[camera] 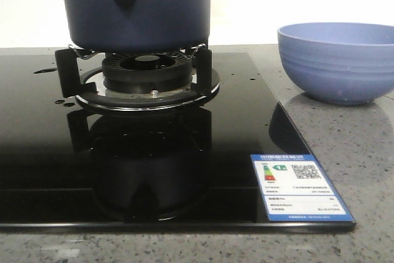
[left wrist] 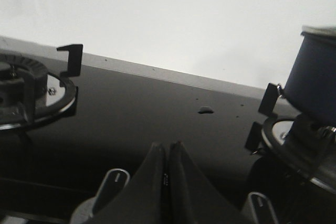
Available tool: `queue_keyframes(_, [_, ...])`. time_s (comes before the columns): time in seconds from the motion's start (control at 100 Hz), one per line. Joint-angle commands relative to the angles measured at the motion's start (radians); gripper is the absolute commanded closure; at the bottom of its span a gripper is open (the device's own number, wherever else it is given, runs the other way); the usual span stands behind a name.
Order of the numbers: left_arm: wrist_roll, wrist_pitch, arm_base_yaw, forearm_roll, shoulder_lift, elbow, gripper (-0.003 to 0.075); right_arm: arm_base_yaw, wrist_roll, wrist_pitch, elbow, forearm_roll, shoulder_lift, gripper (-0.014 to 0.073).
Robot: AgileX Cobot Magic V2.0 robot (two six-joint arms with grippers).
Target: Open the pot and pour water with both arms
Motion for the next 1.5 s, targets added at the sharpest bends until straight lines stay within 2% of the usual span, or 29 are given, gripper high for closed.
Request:
queue_keyframes(0.0, [-0.007, -0.085, -0.009, -0.138, -0.027, 0.034, 0.0741, -0.007, -0.003, -0.093, 0.024, 0.108, -0.017, 0.0657])
queue_keyframes(0.27, [-0.007, -0.095, -0.009, -0.437, -0.027, 0.034, 0.0741, -0.007, -0.003, -0.102, 0.024, 0.399, -0.017, 0.0657])
queue_keyframes(0.41, [-0.007, -0.096, -0.009, -0.587, -0.027, 0.027, 0.0741, -0.007, -0.003, -0.127, 0.019, 0.485, -0.017, 0.0657])
queue_keyframes(0.54, [-0.005, -0.063, -0.009, -0.571, -0.025, -0.016, 0.0741, -0.007, -0.003, -0.101, -0.030, 0.506, -0.017, 0.0655])
queue_keyframes(0.64, [0.021, 0.030, -0.009, -0.474, -0.006, -0.109, 0.0741, -0.007, -0.015, -0.024, -0.108, 0.493, 0.008, 0.0653])
queue_keyframes(0.78, [0.216, 0.194, -0.009, -0.416, 0.102, -0.308, 0.0741, -0.007, -0.039, 0.110, -0.242, 0.413, 0.132, 0.0653])
queue_keyframes(0.97, [0.433, 0.404, -0.019, -0.424, 0.305, -0.570, 0.0741, -0.007, -0.233, 0.351, -0.474, 0.411, 0.403, 0.0655])
queue_keyframes(1.07, [0.469, 0.406, -0.078, -0.452, 0.365, -0.647, 0.0740, 0.017, -0.298, 0.444, -0.584, 0.411, 0.507, 0.0655])
queue_keyframes(1.14, [0.485, 0.405, -0.133, -0.452, 0.393, -0.677, 0.0740, 0.048, -0.315, 0.451, -0.640, 0.413, 0.551, 0.0655])
queue_keyframes(1.25, [0.525, 0.390, -0.210, -0.454, 0.427, -0.697, 0.0730, 0.096, -0.440, 0.449, -0.697, 0.457, 0.578, 0.0645])
queue_keyframes(1.34, [0.525, 0.348, -0.263, -0.469, 0.450, -0.697, 0.0651, 0.129, -0.461, 0.462, -0.720, 0.473, 0.592, 0.0547])
queue_keyframes(1.43, [0.531, 0.317, -0.309, -0.495, 0.476, -0.697, 0.0519, 0.149, -0.461, 0.471, -0.725, 0.489, 0.610, 0.0342])
queue_keyframes(1.49, [0.533, 0.290, -0.339, -0.510, 0.492, -0.697, 0.0388, 0.149, -0.461, 0.471, -0.725, 0.500, 0.621, 0.0197])
